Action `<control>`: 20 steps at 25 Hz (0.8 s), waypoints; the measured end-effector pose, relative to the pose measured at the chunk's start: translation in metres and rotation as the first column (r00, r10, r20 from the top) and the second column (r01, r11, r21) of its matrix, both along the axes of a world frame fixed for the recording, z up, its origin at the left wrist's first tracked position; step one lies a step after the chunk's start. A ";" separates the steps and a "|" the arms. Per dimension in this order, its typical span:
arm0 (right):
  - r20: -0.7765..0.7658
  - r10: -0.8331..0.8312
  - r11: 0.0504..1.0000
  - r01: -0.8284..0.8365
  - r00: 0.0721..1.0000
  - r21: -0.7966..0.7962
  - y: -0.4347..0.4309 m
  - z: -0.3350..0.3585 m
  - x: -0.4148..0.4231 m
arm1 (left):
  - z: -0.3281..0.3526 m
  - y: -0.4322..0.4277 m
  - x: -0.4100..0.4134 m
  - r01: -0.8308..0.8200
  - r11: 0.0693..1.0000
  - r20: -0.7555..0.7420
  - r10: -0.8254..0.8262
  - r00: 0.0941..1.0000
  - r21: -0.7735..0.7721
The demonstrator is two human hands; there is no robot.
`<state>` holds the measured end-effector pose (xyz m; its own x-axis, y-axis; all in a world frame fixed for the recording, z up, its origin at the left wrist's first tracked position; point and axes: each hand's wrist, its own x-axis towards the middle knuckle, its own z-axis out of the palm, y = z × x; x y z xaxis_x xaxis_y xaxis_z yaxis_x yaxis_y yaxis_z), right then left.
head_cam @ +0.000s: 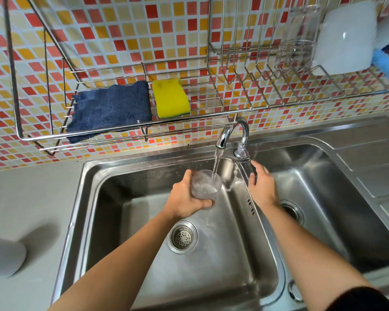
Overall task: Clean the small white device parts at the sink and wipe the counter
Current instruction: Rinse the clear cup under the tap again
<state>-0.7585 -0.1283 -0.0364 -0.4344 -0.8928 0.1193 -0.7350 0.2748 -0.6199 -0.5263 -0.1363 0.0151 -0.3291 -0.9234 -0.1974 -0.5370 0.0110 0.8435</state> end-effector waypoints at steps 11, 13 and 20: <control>-0.257 0.034 0.972 0.029 0.966 0.235 -0.057 0.027 0.002 | 0.006 -0.001 -0.002 -0.014 1.000 -0.057 0.014 0.998 -0.015; -0.092 -0.082 0.976 0.099 0.992 0.196 -0.055 0.030 -0.002 | 0.007 0.002 -0.003 -0.013 1.000 -0.063 0.013 0.998 -0.007; -0.015 -0.014 0.952 0.018 1.000 0.305 0.007 -0.017 0.024 | -0.004 0.017 0.003 -0.017 0.998 -0.152 0.027 0.988 0.067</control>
